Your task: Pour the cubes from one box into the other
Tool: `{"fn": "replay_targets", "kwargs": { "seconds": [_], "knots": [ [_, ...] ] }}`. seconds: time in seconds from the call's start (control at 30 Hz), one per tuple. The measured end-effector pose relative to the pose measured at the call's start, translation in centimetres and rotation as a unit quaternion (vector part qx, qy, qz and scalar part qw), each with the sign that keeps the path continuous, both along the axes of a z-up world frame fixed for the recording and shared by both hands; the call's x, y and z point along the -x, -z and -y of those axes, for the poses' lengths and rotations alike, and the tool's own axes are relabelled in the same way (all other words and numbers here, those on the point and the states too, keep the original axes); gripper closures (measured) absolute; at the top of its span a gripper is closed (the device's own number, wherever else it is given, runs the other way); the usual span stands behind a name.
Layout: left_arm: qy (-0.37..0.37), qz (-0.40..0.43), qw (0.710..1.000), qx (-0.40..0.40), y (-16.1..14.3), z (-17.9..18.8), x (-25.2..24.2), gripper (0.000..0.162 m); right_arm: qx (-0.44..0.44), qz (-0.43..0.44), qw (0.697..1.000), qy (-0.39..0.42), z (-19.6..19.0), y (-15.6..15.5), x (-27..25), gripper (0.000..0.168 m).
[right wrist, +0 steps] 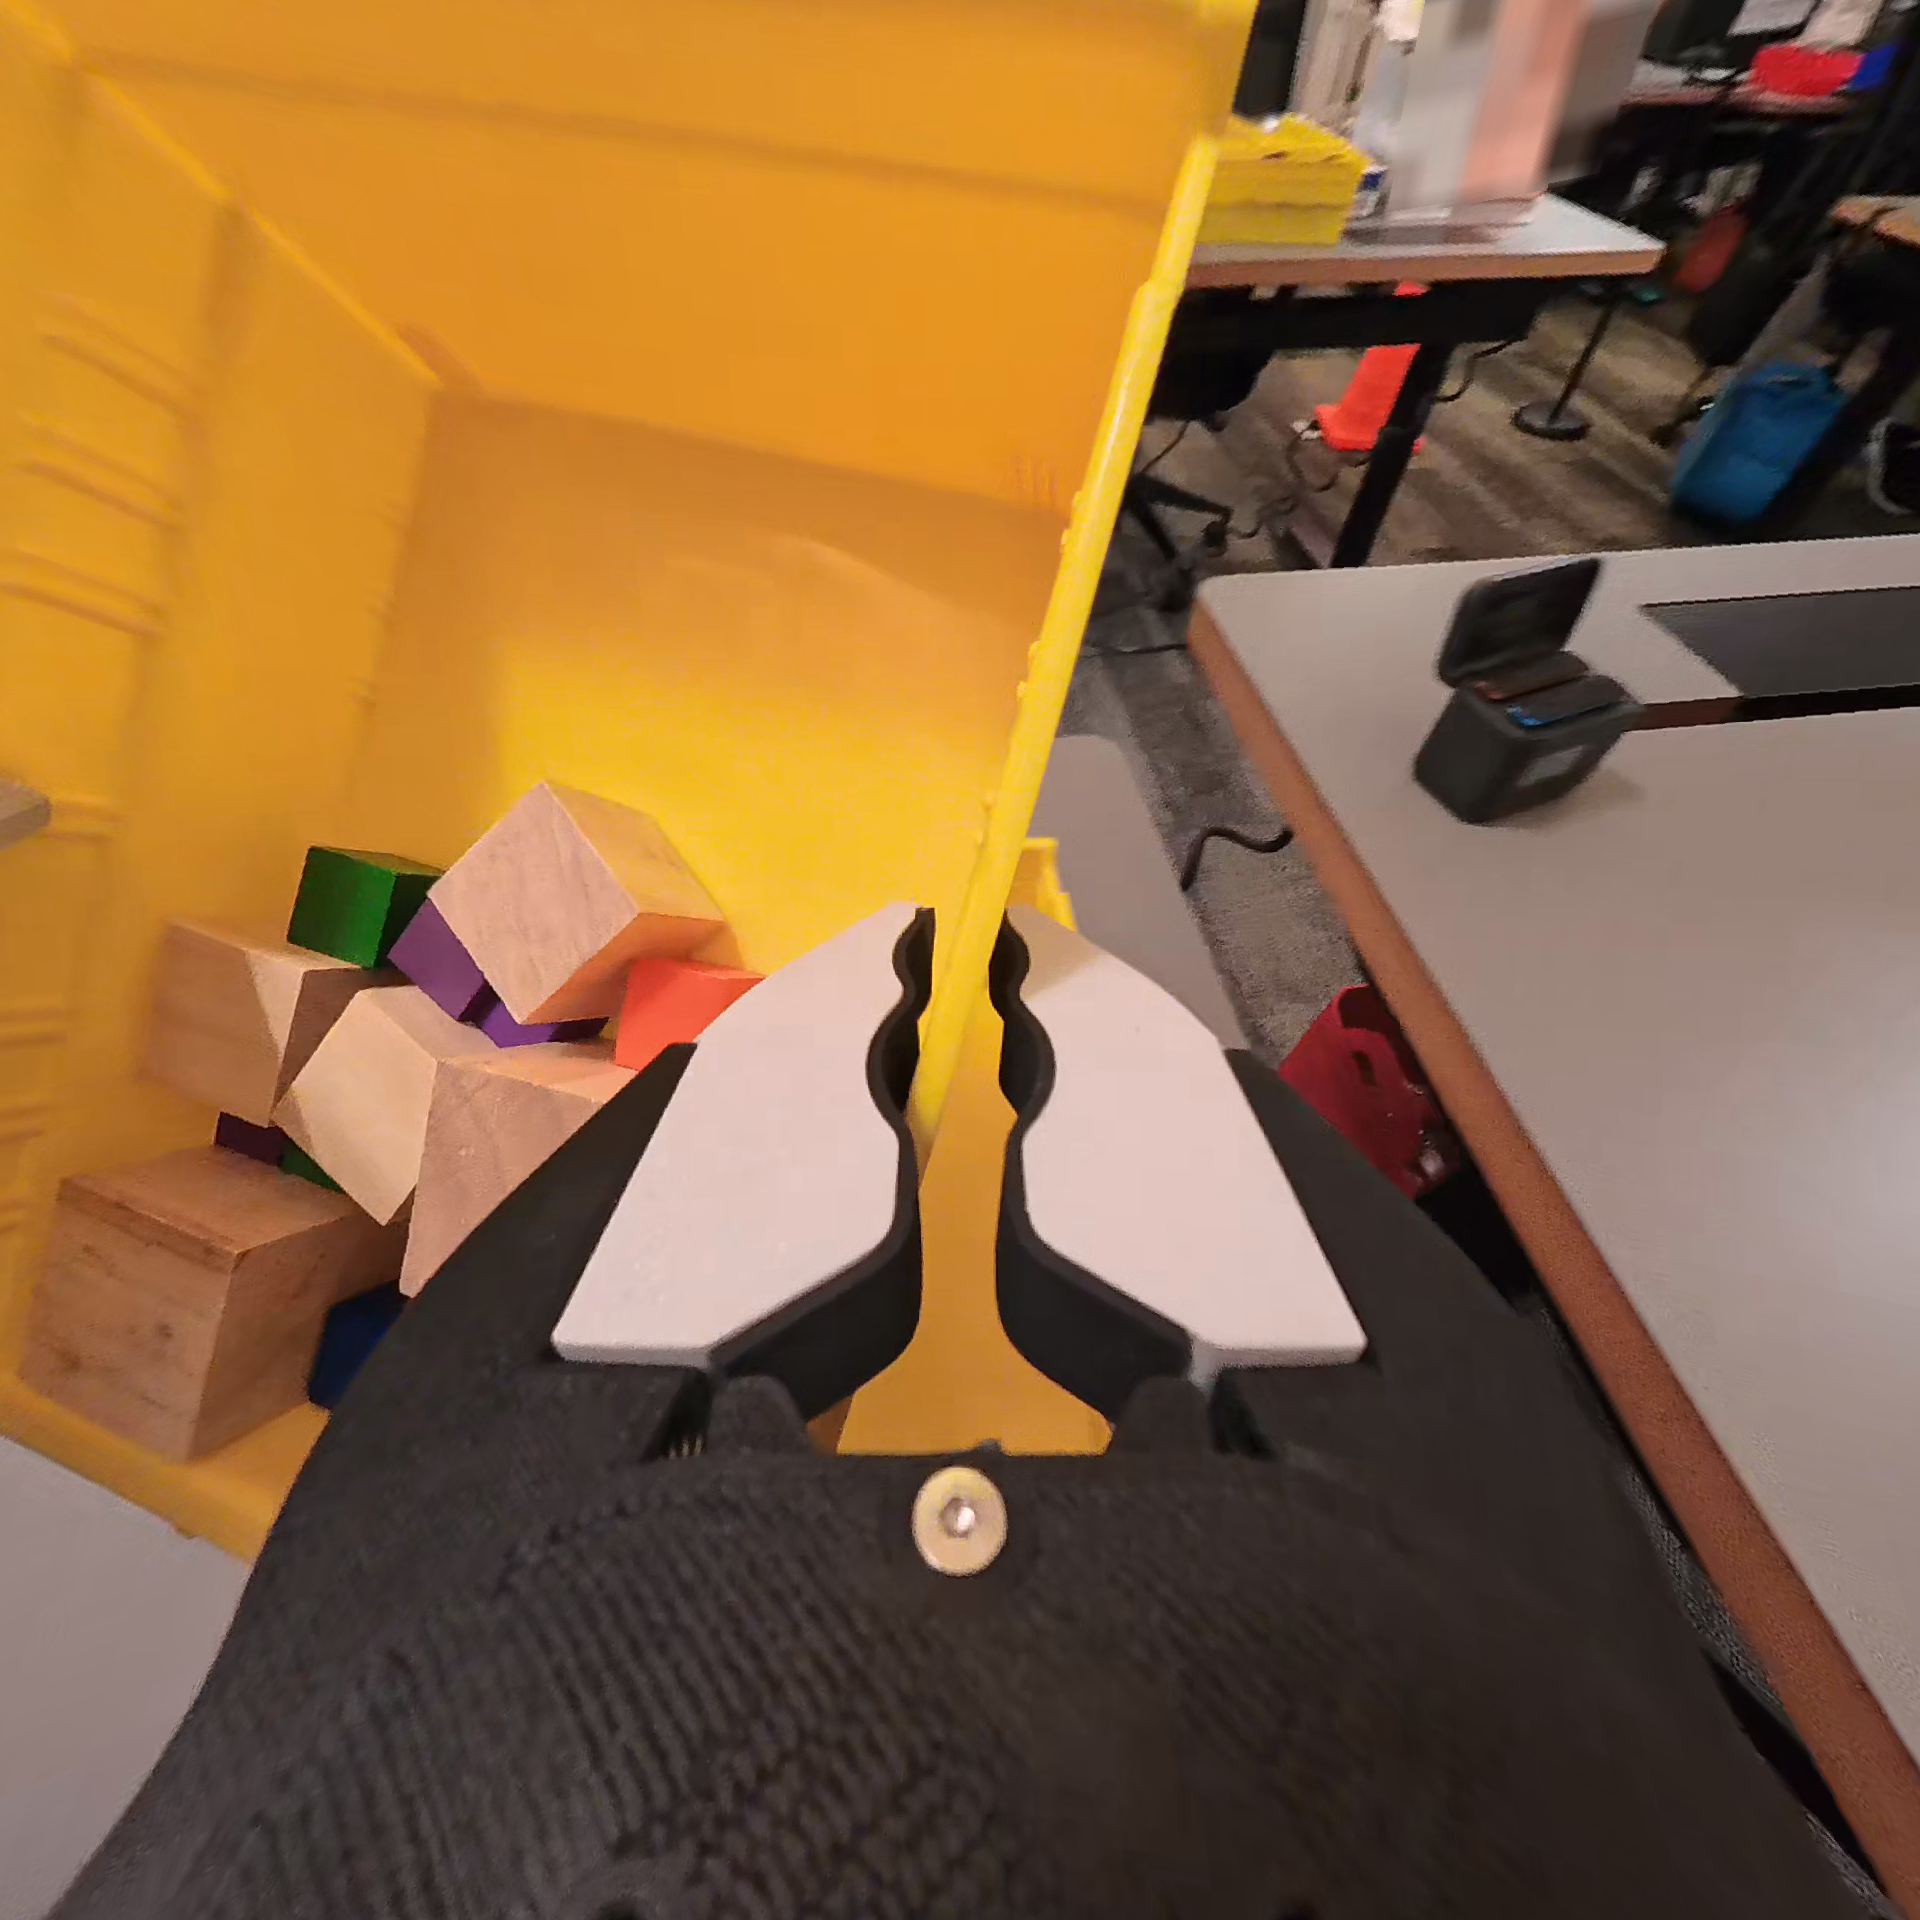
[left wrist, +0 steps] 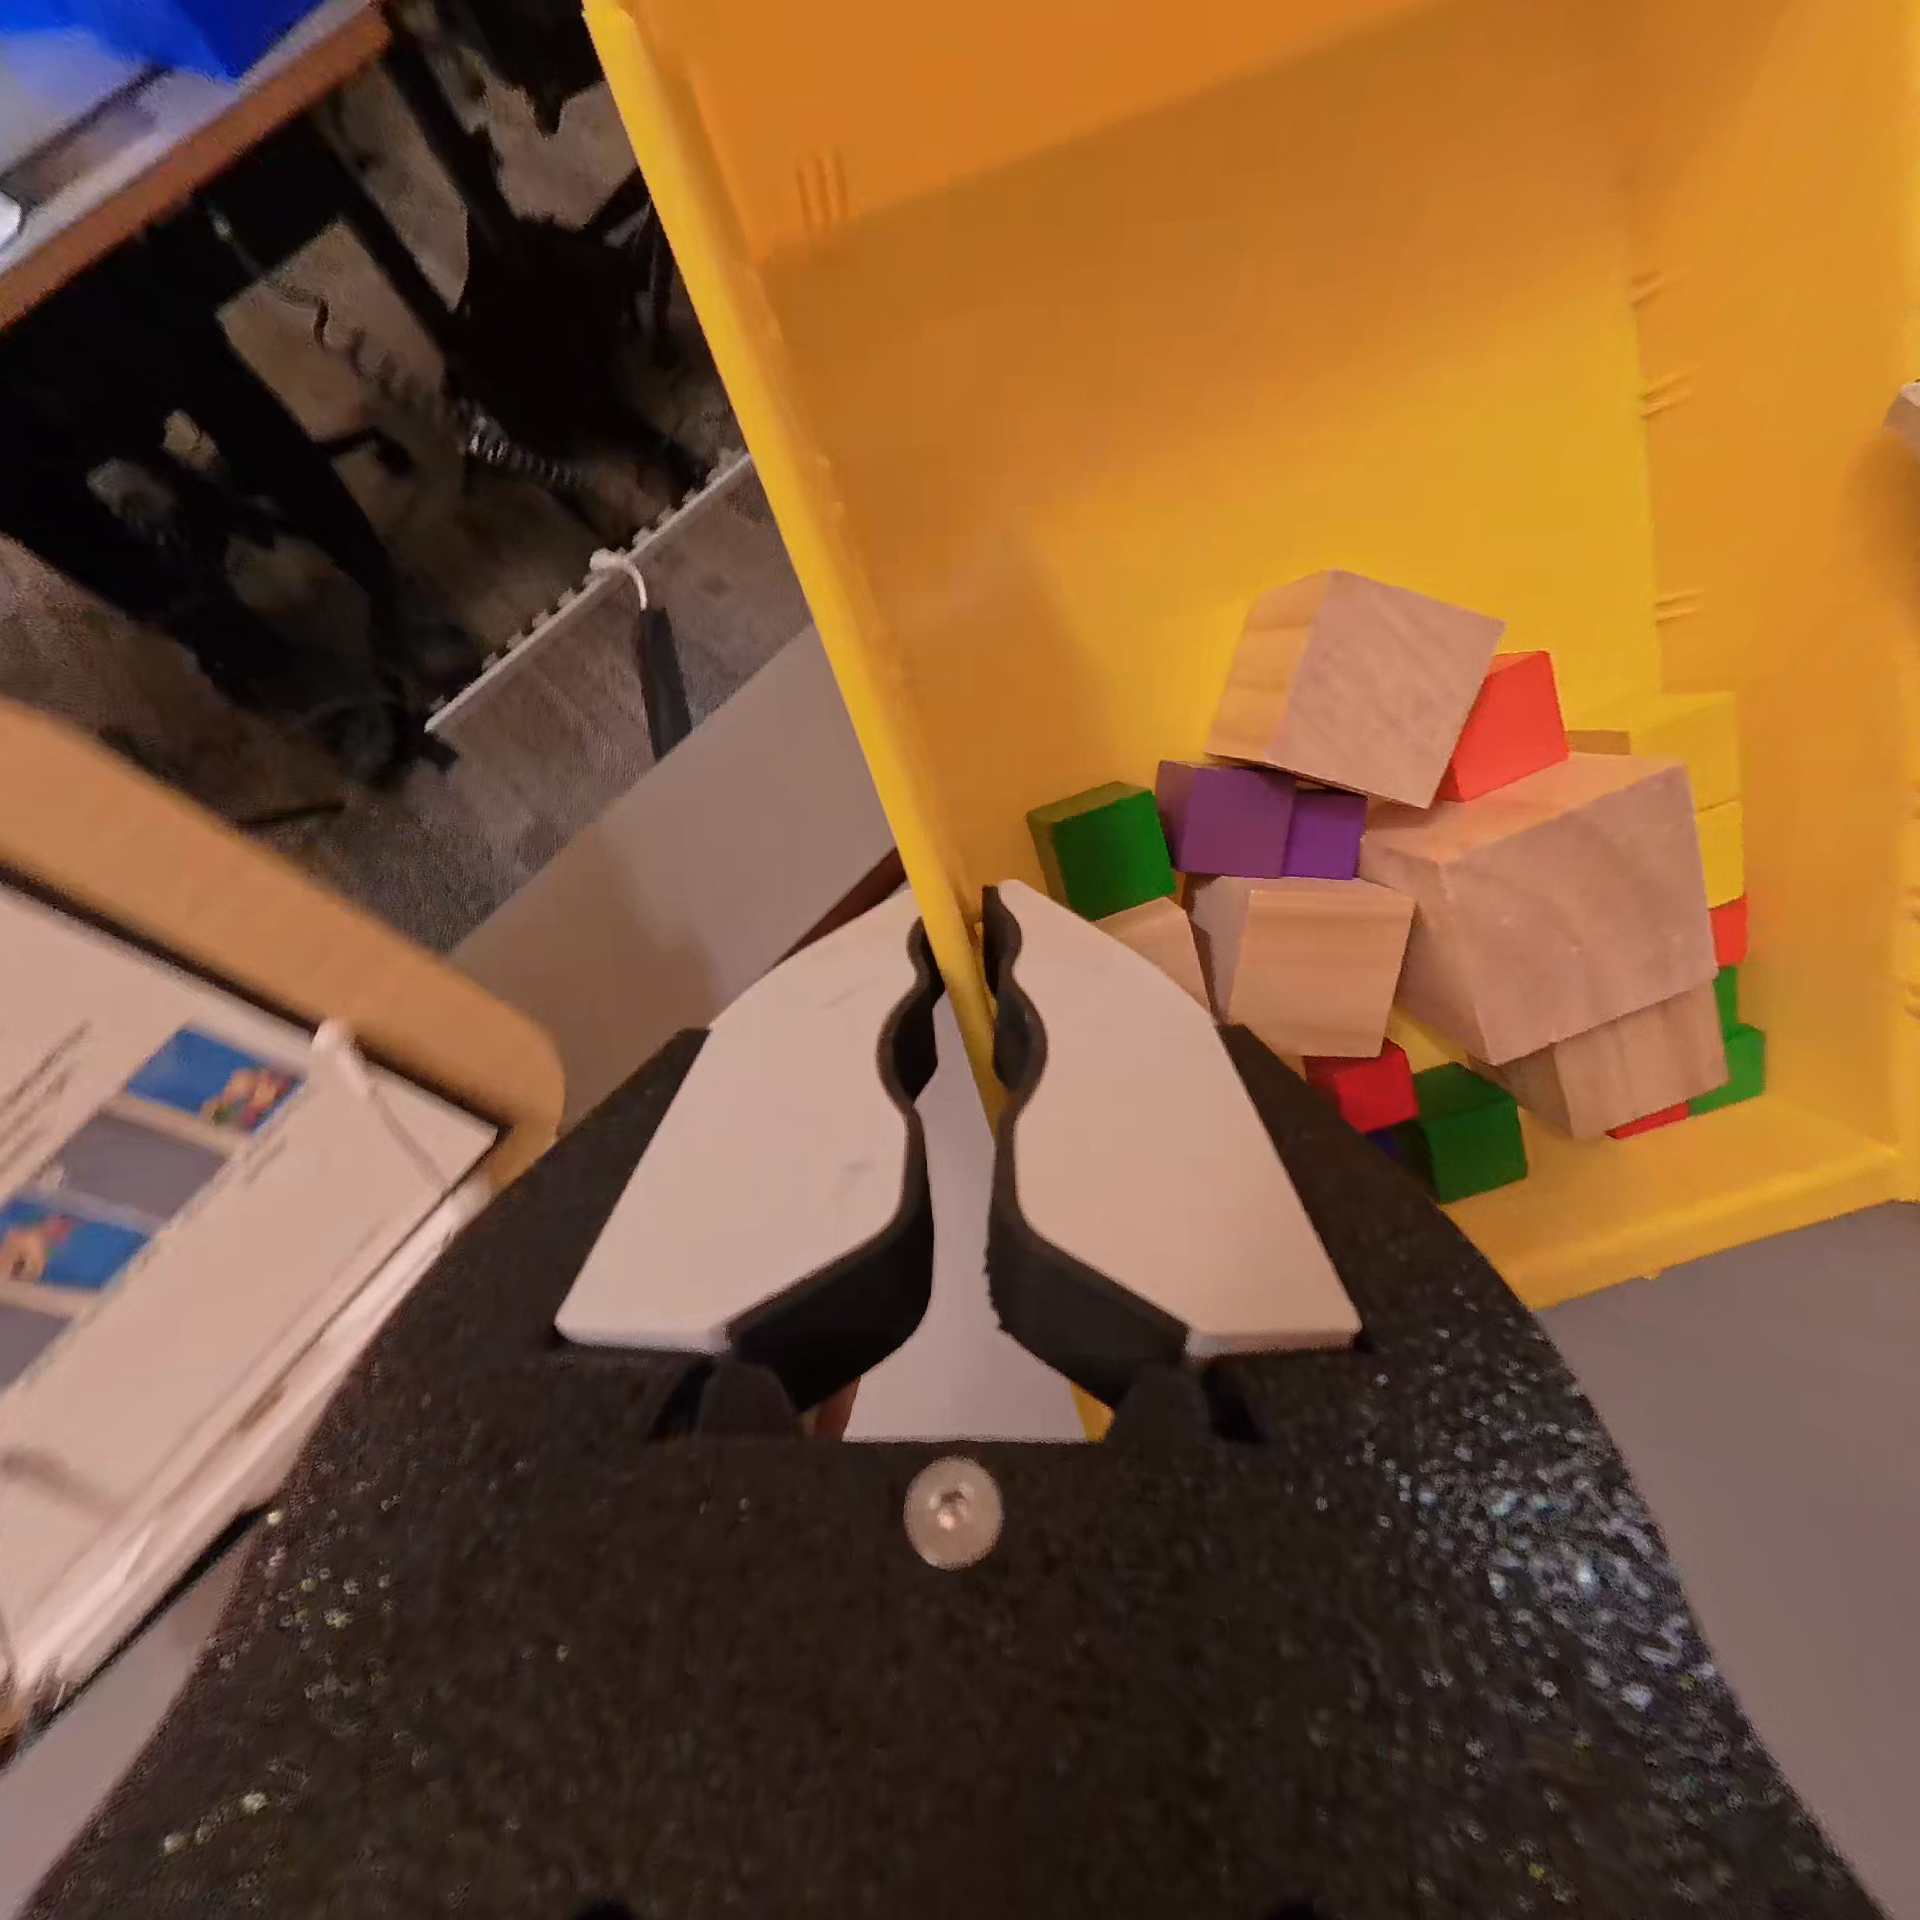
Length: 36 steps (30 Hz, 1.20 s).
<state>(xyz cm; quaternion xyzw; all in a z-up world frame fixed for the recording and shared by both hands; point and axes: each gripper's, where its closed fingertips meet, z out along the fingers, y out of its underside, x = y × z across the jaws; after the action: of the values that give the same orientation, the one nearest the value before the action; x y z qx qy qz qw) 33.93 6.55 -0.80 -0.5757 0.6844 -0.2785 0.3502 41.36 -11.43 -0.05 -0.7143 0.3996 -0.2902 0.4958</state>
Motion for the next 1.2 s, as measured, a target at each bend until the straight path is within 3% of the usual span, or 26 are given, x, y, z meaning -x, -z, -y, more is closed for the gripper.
{"fn": "replay_targets", "kwargs": {
  "seconds": [0.03,0.3,0.53,0.77,1.2],
  "knots": [
    [0.011,0.007,1.000,0.001,0.0,0.7,-1.3,0.157,-0.006,0.006,1.000,0.010,0.8,0.0,-0.9,0.158],
    [0.053,0.081,0.995,-0.010,0.8,3.7,-9.0,0.157,-0.041,0.091,0.993,0.070,4.4,1.2,-6.8,0.160],
    [0.059,0.196,0.979,-0.006,0.9,4.7,-11.8,0.158,-0.073,0.193,0.974,0.089,5.5,0.5,-8.4,0.160],
    [0.061,0.326,0.943,0.005,0.0,5.2,-12.6,0.158,-0.118,0.251,0.955,0.107,6.1,0.1,-8.5,0.160],
    [0.069,0.393,0.911,0.106,-1.5,4.4,-12.3,0.158,-0.121,0.352,0.920,0.124,5.4,-3.2,-6.9,0.160]
  ]
}}
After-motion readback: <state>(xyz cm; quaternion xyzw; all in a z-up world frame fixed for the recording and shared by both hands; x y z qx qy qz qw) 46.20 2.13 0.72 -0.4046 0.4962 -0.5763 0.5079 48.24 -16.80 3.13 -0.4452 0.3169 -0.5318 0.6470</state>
